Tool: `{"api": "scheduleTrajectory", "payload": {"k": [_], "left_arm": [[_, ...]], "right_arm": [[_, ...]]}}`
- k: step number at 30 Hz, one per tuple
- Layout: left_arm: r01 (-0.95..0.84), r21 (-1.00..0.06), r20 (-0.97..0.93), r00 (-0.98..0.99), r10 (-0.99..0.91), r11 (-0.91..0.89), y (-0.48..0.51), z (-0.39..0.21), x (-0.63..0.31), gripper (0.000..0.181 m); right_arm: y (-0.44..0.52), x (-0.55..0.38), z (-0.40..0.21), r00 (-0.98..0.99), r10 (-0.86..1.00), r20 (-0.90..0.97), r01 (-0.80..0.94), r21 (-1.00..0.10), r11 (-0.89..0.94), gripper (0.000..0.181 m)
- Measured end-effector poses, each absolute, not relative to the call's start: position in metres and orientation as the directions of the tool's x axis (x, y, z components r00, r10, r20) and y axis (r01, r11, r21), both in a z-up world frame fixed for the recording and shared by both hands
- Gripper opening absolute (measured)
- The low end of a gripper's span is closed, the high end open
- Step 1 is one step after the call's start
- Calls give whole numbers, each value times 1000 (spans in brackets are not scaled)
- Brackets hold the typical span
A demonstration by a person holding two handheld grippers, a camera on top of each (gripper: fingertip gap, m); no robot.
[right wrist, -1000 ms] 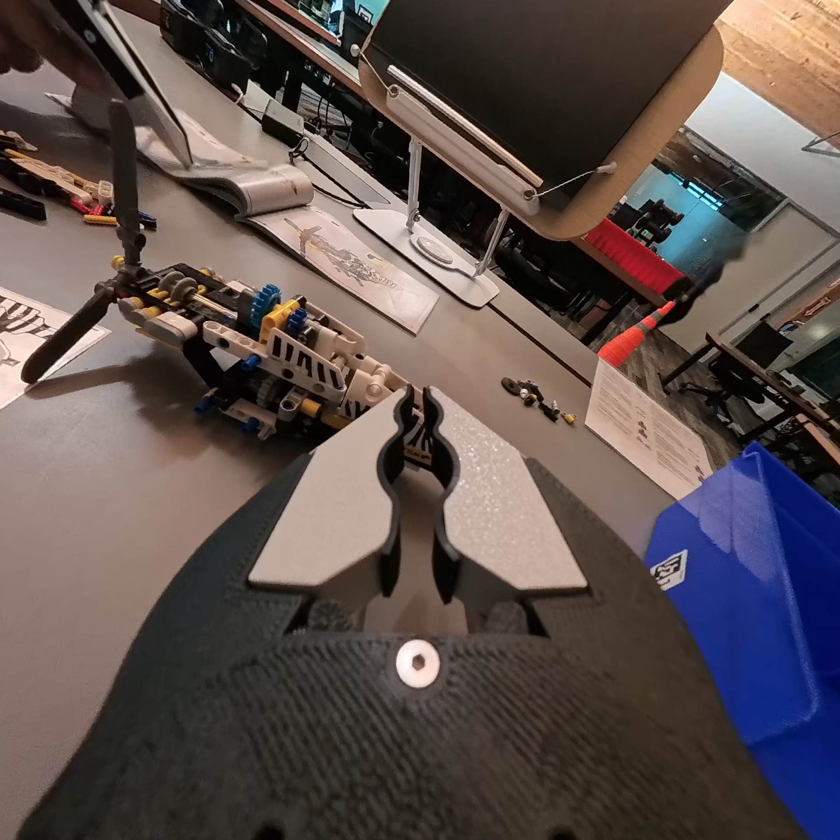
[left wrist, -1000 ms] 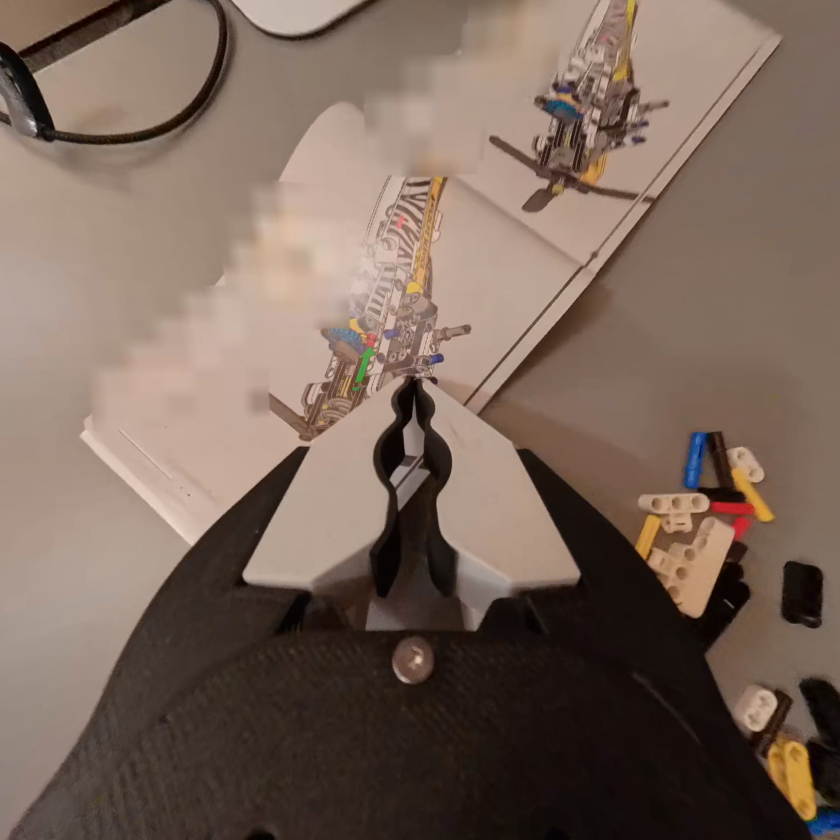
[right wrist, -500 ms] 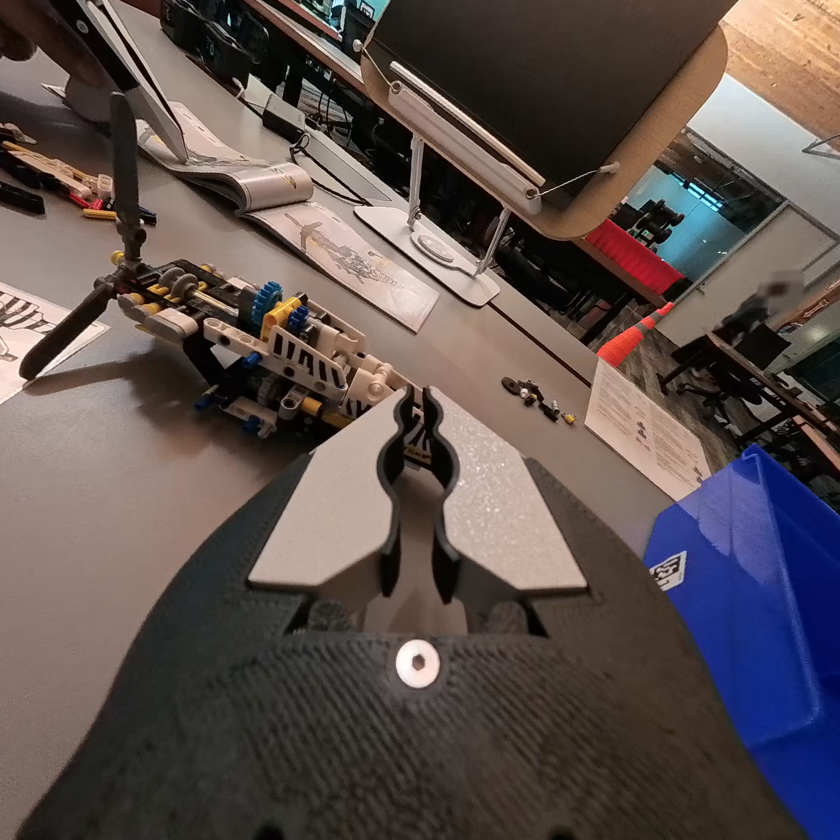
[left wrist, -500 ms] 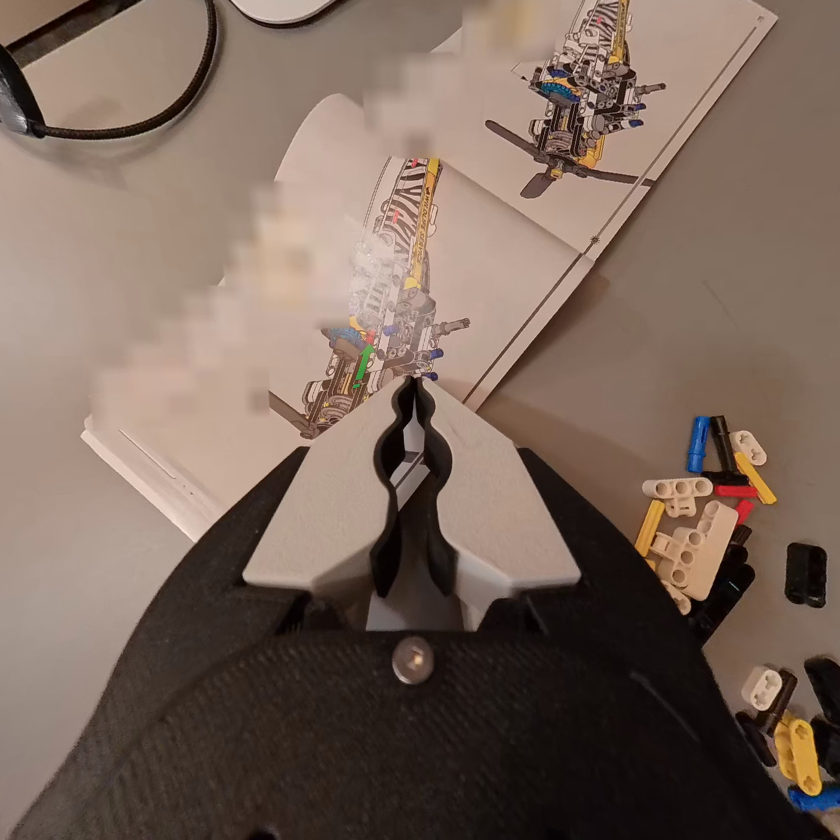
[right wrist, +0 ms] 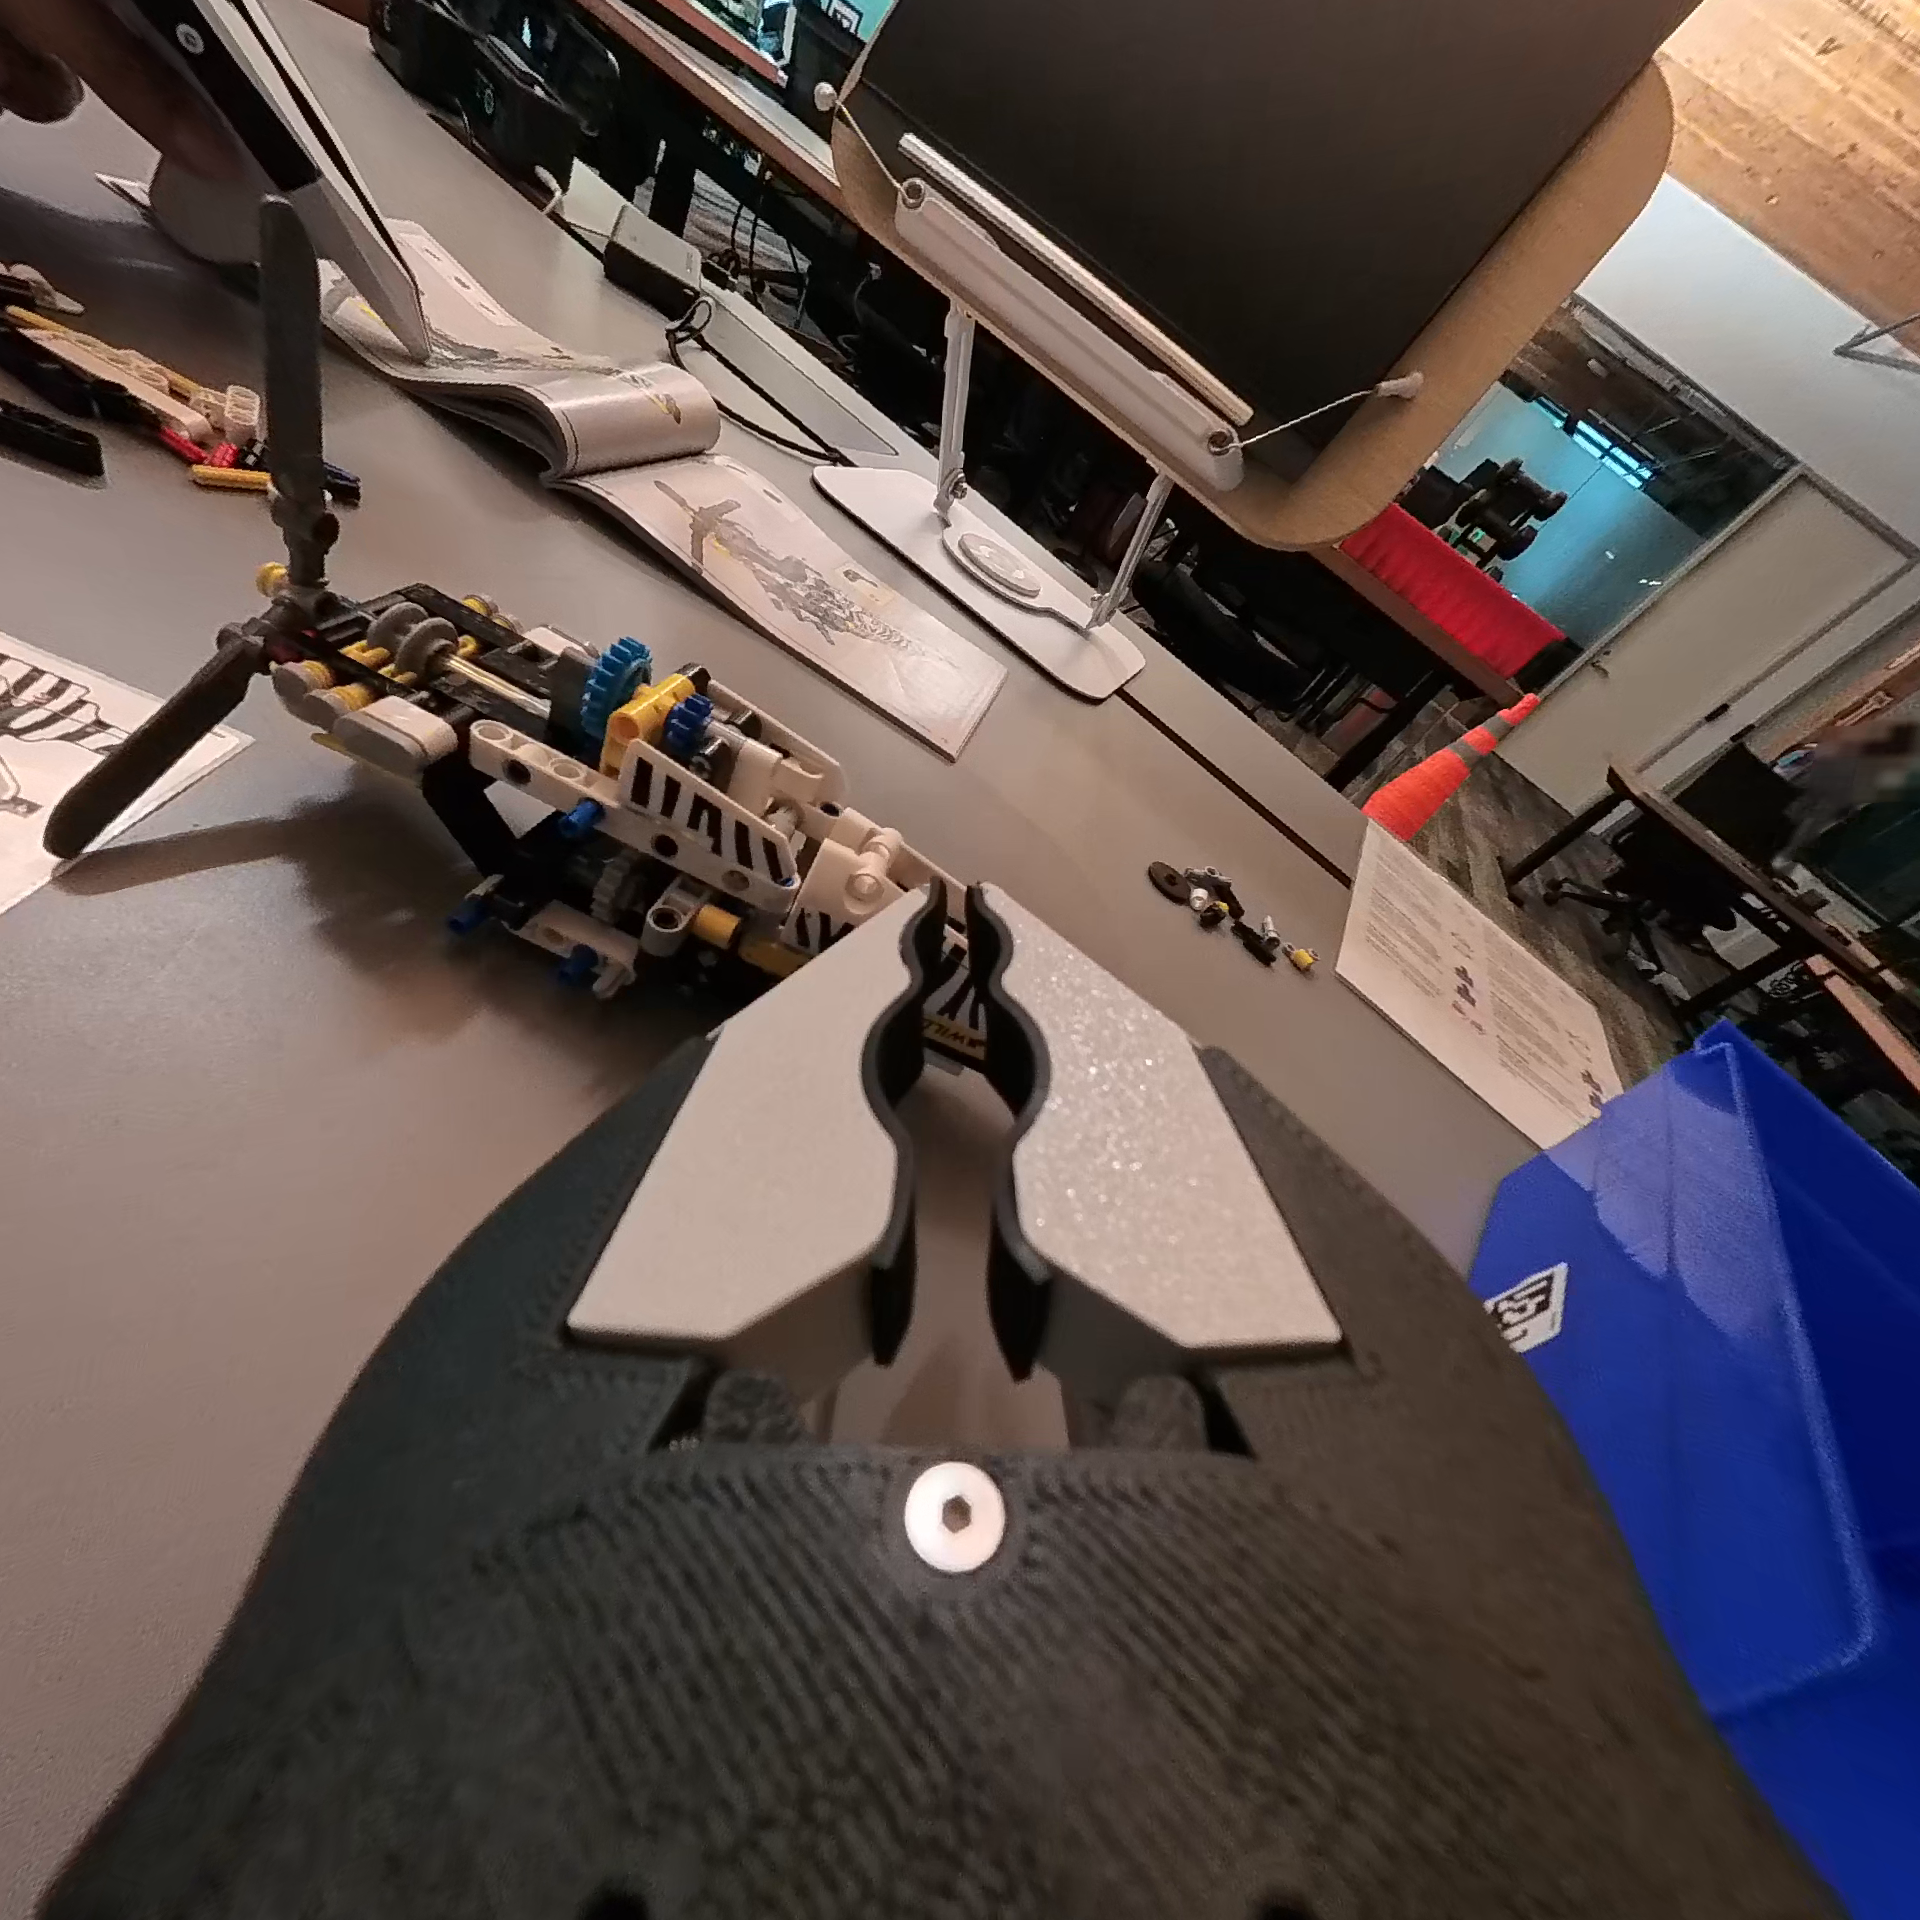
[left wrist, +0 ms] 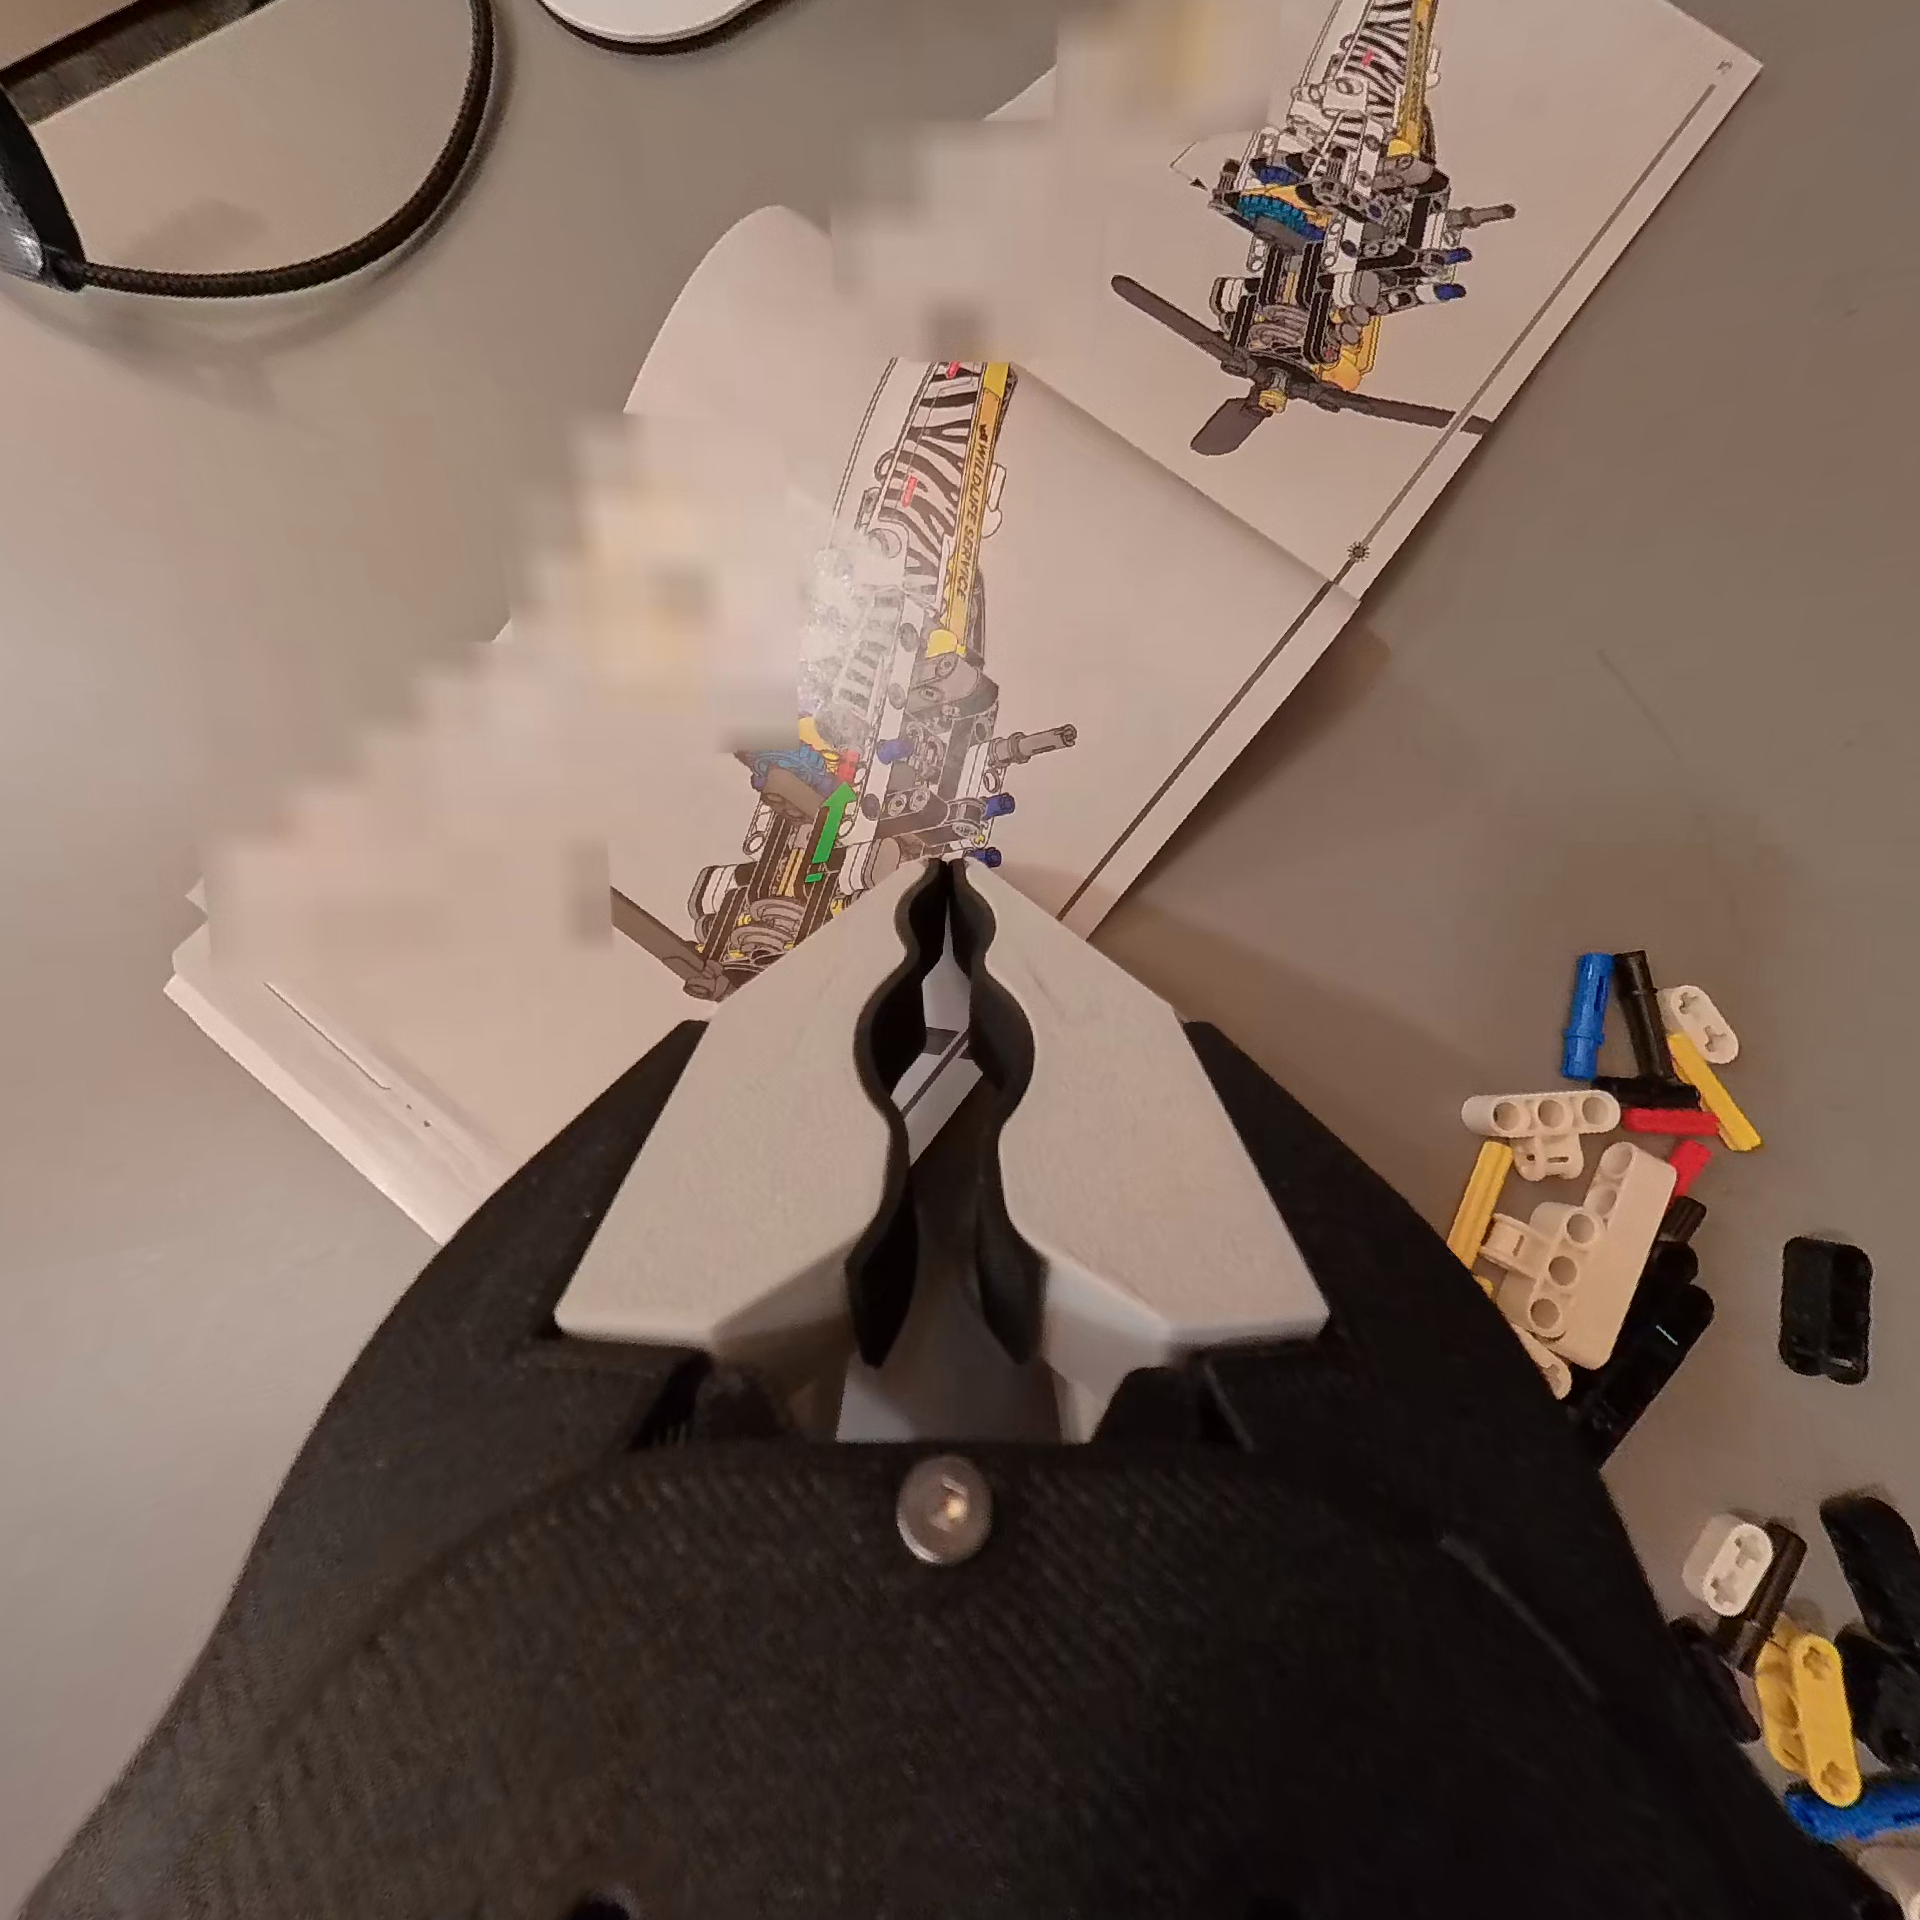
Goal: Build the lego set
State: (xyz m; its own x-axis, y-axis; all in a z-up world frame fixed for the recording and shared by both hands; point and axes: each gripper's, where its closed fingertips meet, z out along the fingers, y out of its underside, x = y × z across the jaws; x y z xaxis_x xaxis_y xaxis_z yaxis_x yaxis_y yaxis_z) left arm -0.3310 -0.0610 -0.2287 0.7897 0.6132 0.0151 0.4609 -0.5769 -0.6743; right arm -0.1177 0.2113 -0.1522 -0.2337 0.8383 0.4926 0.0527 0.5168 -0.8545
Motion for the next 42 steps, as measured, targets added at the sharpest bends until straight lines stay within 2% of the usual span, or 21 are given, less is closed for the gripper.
{"api": "scheduleTrajectory", "payload": {"k": [42], "left_arm": [[470, -680, 34, 787, 616, -563, -61, -229, -331, 1]], "right_arm": [[211, -117, -150, -229, 840, 492, 38, -858, 513, 1]]}}
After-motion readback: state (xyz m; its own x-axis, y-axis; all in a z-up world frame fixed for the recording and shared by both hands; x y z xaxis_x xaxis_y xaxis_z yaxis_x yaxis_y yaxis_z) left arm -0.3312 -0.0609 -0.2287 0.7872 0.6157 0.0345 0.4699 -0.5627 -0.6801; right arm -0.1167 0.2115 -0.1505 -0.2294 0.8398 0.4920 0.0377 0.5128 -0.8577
